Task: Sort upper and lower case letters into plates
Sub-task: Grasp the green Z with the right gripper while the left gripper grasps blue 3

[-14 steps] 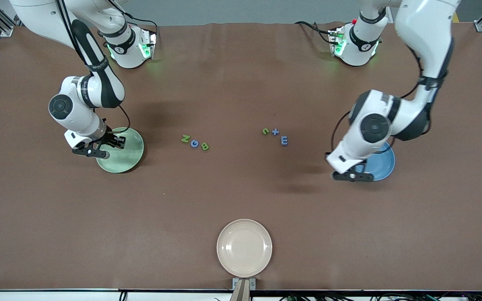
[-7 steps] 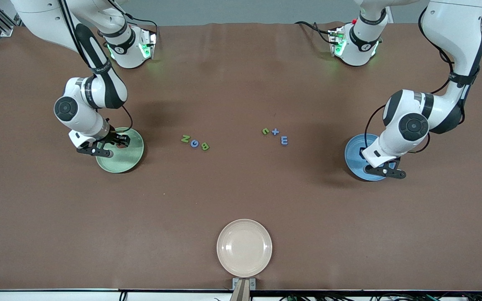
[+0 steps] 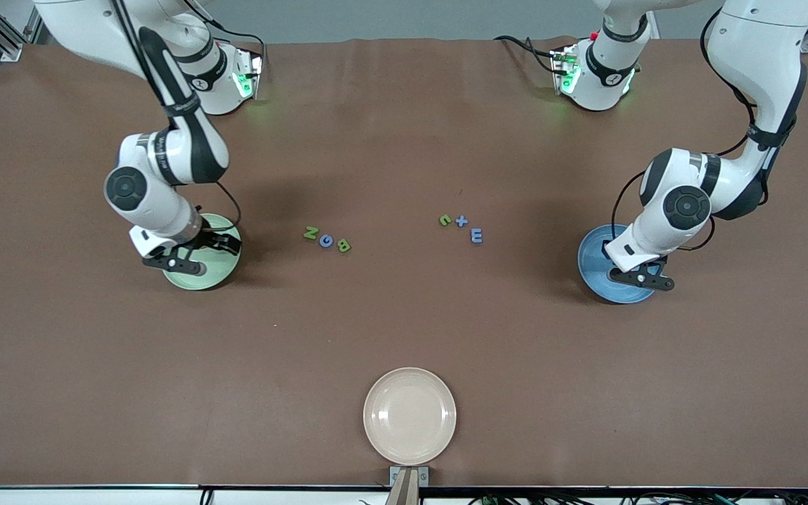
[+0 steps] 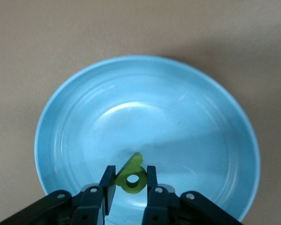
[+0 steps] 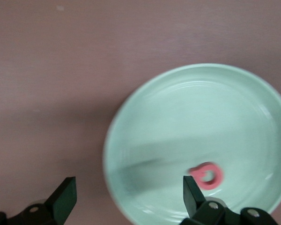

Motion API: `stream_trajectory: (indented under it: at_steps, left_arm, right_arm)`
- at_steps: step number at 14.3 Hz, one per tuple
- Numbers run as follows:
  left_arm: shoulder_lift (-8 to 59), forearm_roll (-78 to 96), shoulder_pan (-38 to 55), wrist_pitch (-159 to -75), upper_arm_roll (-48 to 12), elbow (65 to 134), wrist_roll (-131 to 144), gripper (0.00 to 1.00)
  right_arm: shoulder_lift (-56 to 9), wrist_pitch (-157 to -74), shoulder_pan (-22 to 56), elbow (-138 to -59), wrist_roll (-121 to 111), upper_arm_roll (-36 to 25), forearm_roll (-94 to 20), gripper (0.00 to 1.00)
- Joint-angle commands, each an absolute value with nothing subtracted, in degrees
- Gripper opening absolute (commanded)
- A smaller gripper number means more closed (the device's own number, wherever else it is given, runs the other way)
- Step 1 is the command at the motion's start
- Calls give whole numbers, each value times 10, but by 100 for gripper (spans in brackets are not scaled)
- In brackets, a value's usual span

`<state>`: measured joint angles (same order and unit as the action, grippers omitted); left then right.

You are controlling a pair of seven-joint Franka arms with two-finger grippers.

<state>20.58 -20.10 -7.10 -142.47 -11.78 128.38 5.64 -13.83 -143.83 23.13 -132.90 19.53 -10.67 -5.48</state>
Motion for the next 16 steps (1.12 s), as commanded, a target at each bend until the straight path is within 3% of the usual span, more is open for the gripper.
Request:
stream_trajectory:
  at_steps: [1, 4, 5, 6, 7, 8, 16]
  left_arm:
    - [211, -213, -85, -1445, -123, 1295, 47, 17]
    - [211, -213, -85, -1445, -123, 1295, 47, 22]
    - [209, -213, -86, -1445, -123, 1295, 47, 28]
    - [205, -213, -85, -1445, -123, 1295, 47, 45]
    - [200, -213, -84, -1445, -124, 1294, 48, 79]
    - [196, -213, -82, -1445, -125, 1290, 49, 100]
    - [187, -207, -80, -1351, -247, 1237, 253, 100]
  right_arm:
    - [-140, -1472, 287, -1339, 269, -108, -59, 100]
    - [-156, -1501, 323, -1349, 308, -107, -60, 100]
    - [-159, -1503, 342, -1349, 330, -108, -60, 100]
    - [-162, -1504, 355, -1349, 350, -108, -60, 100]
    - [-166, -1509, 364, -1348, 365, -108, -60, 100]
    - [-173, -1523, 369, -1349, 369, -108, -60, 100]
    - [-228, -1581, 417, -1346, 449, -107, -60, 100]
